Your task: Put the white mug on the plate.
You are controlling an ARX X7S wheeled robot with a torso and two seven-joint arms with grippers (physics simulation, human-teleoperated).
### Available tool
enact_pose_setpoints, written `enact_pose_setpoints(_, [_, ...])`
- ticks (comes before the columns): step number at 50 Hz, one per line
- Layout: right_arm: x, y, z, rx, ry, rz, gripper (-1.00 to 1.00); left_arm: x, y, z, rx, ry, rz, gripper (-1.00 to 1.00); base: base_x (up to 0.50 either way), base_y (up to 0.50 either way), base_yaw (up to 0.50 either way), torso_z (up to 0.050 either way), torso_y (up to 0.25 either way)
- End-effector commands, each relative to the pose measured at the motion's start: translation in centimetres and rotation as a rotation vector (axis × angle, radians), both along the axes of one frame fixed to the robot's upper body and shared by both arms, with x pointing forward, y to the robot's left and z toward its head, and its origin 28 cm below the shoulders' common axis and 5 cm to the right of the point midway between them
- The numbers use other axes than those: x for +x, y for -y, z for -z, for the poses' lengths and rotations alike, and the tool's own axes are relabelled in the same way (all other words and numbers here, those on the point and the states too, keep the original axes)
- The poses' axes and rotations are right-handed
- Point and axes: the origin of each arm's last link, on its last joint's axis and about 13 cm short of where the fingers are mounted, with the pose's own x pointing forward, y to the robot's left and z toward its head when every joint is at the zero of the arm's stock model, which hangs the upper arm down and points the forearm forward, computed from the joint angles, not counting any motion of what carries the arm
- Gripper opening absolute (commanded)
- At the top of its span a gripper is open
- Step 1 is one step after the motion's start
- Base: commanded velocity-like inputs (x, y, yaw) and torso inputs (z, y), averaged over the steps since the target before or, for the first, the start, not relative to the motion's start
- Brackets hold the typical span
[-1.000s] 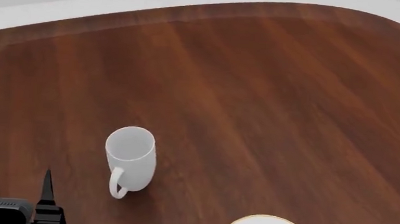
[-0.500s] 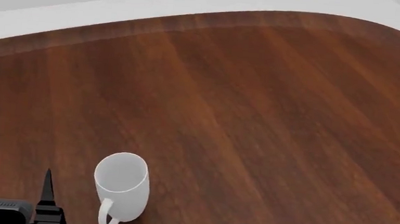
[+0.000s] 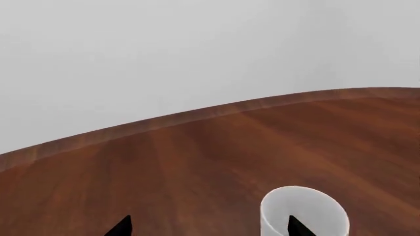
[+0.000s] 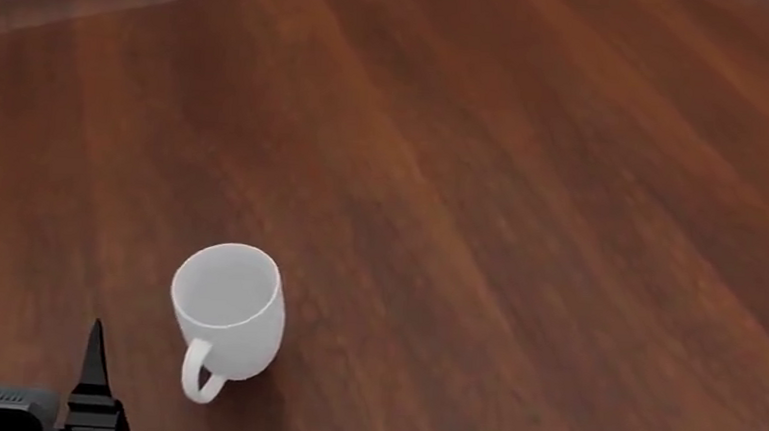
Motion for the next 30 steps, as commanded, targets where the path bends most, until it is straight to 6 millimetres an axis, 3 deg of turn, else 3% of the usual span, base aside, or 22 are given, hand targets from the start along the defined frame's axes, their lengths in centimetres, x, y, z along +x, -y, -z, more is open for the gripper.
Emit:
enact_pose_setpoints(1, [0.0, -0.1, -0.1, -0.003, -0.001, 0.000, 1.00, 0.0, 0.0, 0.0, -0.004, 0.002, 0.006, 1.00, 0.00, 0.00, 0.00, 0.000, -0.203])
enact_pose_setpoints(9, [0.0, -0.2, -0.1, -0.004, -0.002, 0.000, 1.00, 0.0, 0.1, 0.1, -0.002, -0.005, 0.006, 1.00, 0.00, 0.00, 0.00, 0.000, -0.166])
enact_pose_setpoints(30, [-0.2, 0.1, 0.0, -0.007, -0.003, 0.001, 1.00, 0.8, 1.3, -0.1, 0.043, -0.117, 0.159, 1.00, 0.00, 0.00, 0.00, 0.000, -0.001])
